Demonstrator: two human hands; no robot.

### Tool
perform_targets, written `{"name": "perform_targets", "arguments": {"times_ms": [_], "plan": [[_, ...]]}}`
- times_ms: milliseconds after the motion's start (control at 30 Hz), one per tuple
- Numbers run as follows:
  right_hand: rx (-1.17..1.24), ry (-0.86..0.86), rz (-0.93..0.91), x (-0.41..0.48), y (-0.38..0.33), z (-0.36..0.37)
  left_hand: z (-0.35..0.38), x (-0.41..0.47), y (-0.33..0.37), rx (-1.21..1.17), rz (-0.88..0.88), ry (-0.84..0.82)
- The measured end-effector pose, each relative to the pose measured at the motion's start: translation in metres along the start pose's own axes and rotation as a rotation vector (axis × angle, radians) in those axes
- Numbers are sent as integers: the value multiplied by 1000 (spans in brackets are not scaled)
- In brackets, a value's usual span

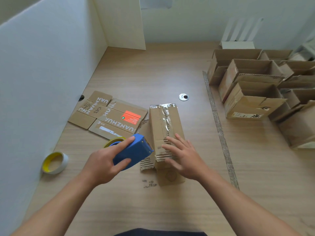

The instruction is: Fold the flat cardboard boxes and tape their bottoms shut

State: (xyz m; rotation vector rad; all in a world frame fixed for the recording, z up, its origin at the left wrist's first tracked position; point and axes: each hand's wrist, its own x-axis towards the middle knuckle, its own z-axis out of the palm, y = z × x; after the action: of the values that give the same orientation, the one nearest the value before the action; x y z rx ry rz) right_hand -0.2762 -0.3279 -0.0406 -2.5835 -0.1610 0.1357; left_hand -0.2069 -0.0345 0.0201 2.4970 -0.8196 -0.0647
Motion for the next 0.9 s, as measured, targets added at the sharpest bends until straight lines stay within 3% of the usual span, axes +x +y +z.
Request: {"name": "perform_targets", "arguments": {"times_ms": [200, 333, 500, 700, 900], "plan": [[183, 152, 56, 5, -9, -14, -2, -1, 4, 106, 283, 86], [377, 96, 1, 11, -27, -33, -3, 1, 10, 140, 355, 85], [450, 94, 39, 19, -37, -40, -7, 5, 21, 129, 410, 63], [554, 147, 30, 20, -34, -33, -6, 7, 22, 90, 413, 6], [544, 169, 81, 6, -17, -32, -5, 11, 21, -25, 278, -214]]}}
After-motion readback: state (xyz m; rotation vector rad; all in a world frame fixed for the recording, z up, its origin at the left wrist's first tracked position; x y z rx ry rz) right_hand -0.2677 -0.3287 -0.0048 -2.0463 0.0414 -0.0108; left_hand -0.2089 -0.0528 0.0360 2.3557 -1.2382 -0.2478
